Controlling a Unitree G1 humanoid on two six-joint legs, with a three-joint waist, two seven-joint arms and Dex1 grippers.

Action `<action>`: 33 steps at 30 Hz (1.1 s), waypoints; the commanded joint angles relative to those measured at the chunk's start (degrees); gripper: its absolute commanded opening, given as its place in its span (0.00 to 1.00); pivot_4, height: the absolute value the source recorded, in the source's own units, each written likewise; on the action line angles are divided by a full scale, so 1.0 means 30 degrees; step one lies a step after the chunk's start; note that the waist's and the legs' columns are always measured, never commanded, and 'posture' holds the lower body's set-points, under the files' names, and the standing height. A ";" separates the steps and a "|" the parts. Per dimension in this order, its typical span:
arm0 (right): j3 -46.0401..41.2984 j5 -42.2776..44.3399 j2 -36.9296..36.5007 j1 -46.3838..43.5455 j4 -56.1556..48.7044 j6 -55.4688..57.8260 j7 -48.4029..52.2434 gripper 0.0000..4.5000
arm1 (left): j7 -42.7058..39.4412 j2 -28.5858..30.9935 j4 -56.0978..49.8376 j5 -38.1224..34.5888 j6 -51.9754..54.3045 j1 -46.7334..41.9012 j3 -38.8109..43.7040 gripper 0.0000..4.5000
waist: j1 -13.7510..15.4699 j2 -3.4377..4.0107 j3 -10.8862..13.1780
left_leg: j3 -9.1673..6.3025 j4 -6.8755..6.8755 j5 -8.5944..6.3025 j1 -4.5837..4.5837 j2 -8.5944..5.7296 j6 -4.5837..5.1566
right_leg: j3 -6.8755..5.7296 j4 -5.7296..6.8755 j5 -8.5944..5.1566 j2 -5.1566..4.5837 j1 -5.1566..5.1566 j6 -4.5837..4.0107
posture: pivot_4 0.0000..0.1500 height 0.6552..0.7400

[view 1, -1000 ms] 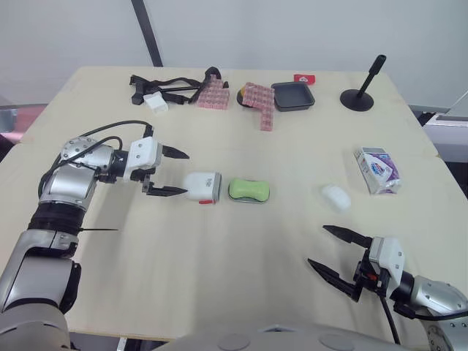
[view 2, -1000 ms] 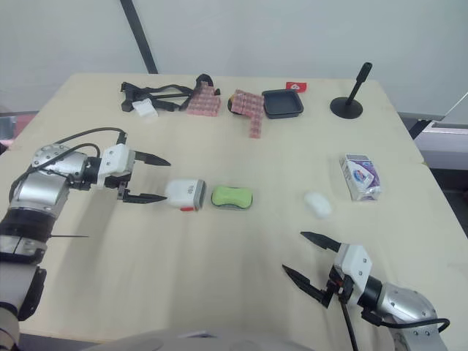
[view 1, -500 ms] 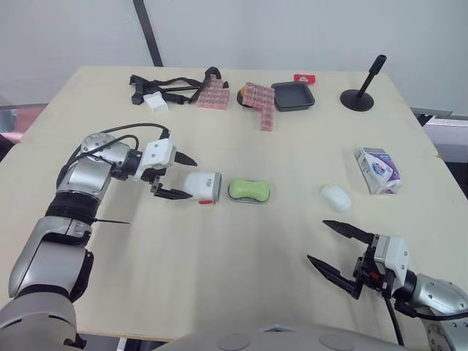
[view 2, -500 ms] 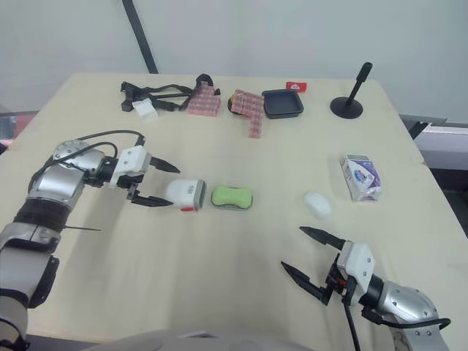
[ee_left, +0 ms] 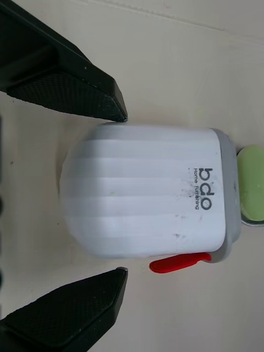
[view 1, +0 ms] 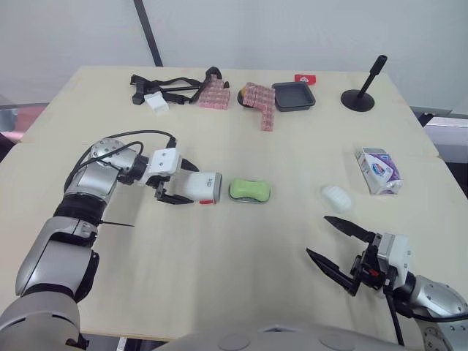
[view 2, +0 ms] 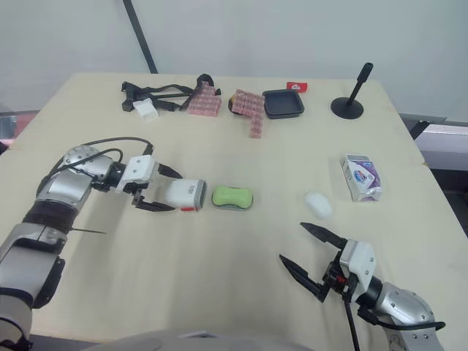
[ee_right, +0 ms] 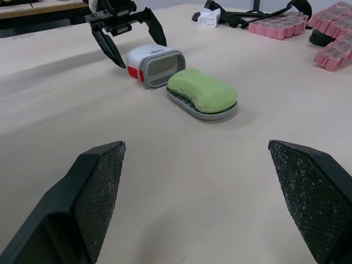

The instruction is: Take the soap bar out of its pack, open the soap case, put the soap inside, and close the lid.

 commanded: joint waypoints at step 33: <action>0.0060 -0.0293 -0.0537 -0.0382 0.0342 -0.0547 0.0300 1.00 | 0.0539 -0.1219 0.2445 0.0549 -0.2057 -0.0891 0.0453 0.76 | 0.0001 -0.0002 0.0001 | -0.0015 -0.0012 -0.0001 -0.0004 0.0000 -0.0003 | -0.0028 -0.0023 0.0001 -0.0004 0.0017 0.0003 | 1.00 1.00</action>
